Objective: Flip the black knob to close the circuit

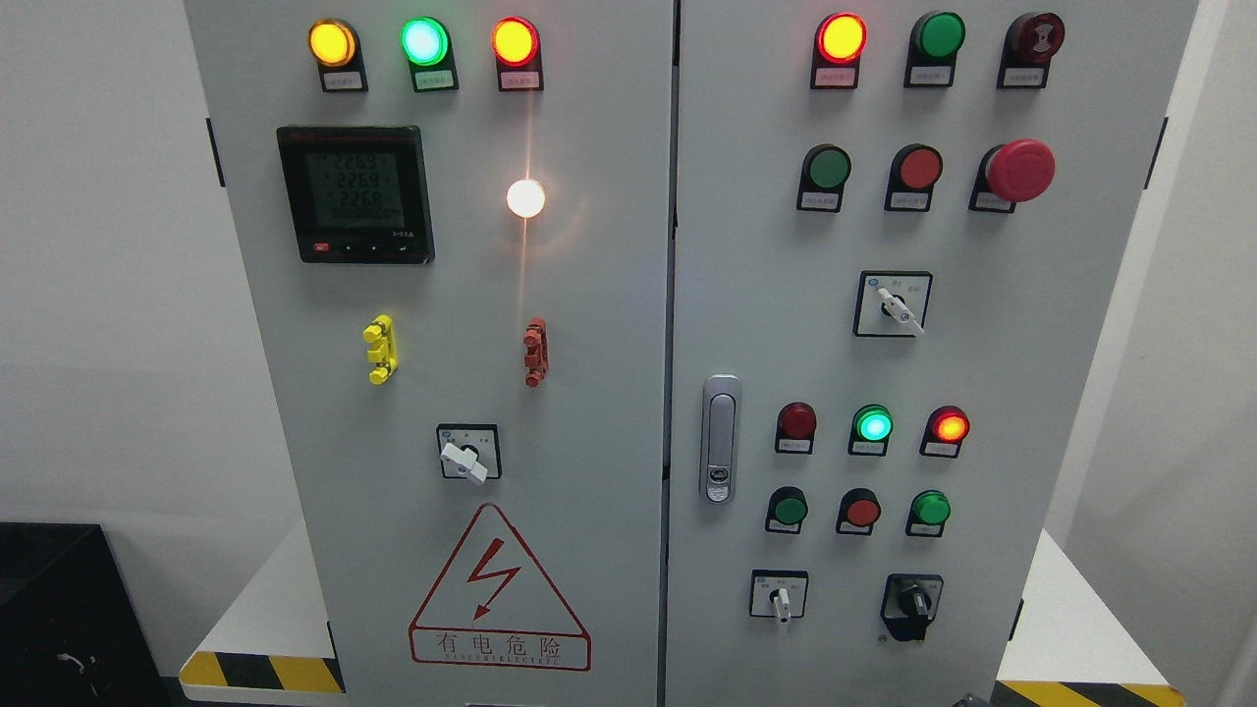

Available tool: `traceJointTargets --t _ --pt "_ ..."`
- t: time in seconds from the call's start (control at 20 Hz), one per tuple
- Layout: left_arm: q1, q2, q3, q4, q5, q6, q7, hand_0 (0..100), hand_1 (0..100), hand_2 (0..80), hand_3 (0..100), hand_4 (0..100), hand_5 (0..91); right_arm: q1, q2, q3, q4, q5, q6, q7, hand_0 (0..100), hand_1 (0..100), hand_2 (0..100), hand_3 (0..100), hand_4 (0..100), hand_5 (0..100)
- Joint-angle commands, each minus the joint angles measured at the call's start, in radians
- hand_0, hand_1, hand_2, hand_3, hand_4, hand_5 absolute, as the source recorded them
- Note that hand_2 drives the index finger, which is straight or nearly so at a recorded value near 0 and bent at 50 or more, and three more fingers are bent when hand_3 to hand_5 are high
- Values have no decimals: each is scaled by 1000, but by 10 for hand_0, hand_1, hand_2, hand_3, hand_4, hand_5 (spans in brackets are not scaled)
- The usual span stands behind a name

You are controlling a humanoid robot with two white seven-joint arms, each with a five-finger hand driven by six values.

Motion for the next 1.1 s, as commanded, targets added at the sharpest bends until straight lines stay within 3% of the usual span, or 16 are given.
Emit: traceJointTargets --t 0.0,0.15,0.25,0.35,0.4,0.45,0.5,1.05 --pt "23 0 0 -31 0 1 0 120 556 0 0 0 0 82 13 8 -86 -262 -32 0 0 169 438 675 739 763" --pt "23 1 0 -31 -1 1 0 120 556 0 0 0 0 108 12 6 -86 -337 -93 6 0 176 364 578 659 691" --pt "23 0 0 -31 0 1 0 120 556 0 0 0 0 118 12 6 -84 -397 -139 18 0 174 299 475 536 566" --pt "23 0 0 -31 -1 1 0 120 556 0 0 0 0 128 12 6 -84 -464 -160 88 0 150 180 315 312 339" --pt "23 0 0 -31 -1 1 0 120 556 0 0 0 0 135 12 6 -84 -501 -168 113 0 144 149 267 272 281" --pt "23 0 0 -31 -1 1 0 120 556 0 0 0 0 137 12 6 -83 -527 -177 122 0 119 76 164 155 99" --pt "23 1 0 -31 -1 1 0 120 556 0 0 0 0 140 12 6 -80 -544 -183 124 0 94 34 122 121 33" --pt "23 0 0 -31 0 1 0 120 556 0 0 0 0 152 12 6 -69 -578 -214 128 0 59 0 70 35 0"
